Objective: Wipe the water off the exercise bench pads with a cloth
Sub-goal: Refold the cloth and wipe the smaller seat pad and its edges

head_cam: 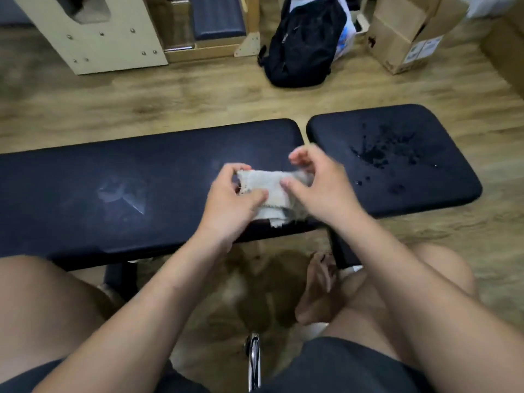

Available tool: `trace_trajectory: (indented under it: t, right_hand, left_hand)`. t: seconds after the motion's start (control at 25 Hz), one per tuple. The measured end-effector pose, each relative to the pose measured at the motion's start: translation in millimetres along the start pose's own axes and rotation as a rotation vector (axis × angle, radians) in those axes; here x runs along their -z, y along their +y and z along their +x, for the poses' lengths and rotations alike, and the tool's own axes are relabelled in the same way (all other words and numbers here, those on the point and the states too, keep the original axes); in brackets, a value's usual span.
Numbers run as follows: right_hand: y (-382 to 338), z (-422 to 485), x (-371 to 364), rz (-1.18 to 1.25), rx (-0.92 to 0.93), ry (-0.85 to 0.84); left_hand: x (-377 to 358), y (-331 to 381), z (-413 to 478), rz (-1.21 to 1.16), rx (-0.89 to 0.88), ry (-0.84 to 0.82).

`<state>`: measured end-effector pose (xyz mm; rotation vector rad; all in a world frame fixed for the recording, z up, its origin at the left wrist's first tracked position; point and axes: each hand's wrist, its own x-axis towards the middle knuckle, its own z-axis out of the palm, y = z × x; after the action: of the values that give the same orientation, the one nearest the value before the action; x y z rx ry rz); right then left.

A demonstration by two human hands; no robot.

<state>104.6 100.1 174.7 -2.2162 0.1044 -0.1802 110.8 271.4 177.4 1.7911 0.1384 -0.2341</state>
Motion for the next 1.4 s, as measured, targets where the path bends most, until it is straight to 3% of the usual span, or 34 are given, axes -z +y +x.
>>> trace_trajectory:
  t: [0.08, 0.16, 0.2, 0.24, 0.36, 0.52, 0.64, 0.92, 1.04, 1.2, 1.32, 1.4]
  right_hand:
    - [-2.9, 27.9, -12.4, -0.177, 0.141, -0.020]
    - [11.3, 26.2, -37.5, -0.409, 0.184, -0.270]
    - [21.4, 19.7, -49.4, -0.532, 0.196, -0.369]
    - [31.5, 15.5, -56.8, -0.623, 0.241, -0.367]
    - [37.1, 35.1, -61.6, -0.641, 0.437, -0.197]
    - [50.8, 80.4, -67.3, -0.678, 0.593, -0.516]
    - [75.3, 103.4, -60.5, -0.717, 0.699, -0.404]
    - [96.4, 211.2, -48.5, -0.595, 0.315, -0.197]
    - [82.4, 175.4, -41.7, -0.714, 0.378, -0.188]
    - [52.6, 54.3, -24.3, -0.727, 0.553, -0.286]
    - [34.1, -15.7, -31.5, -0.729, 0.514, -0.451]
    - [28.4, 1.9, -37.0, -0.763, 0.519, -0.401]
  left_hand:
    - [19.3, -7.8, 19.8, 0.344, 0.004, 0.105]
    - [28.5, -32.7, 24.1, 0.824, -0.217, 0.148]
    - [25.8, -47.0, 24.4, 0.969, -0.338, 0.114]
    - [20.2, -59.5, 25.7, 1.041, -0.411, 0.064]
    - [8.1, -77.5, 41.7, 1.068, -0.465, 0.043]
    - [14.8, -82.0, 61.3, 1.105, -0.589, 0.040]
    - [19.6, -71.9, 86.1, 1.118, -0.648, 0.015]
    - [-48.7, -6.0, 217.8, 1.205, -0.476, -0.074]
    - [-38.4, -17.8, 199.8, 1.108, -0.445, -0.102]
    - [-0.6, -52.8, 82.7, 0.901, -0.616, -0.270]
    - [19.6, -66.4, 13.1, 0.891, -0.569, -0.337]
    - [19.9, -58.8, 22.0, 0.980, -0.522, -0.295]
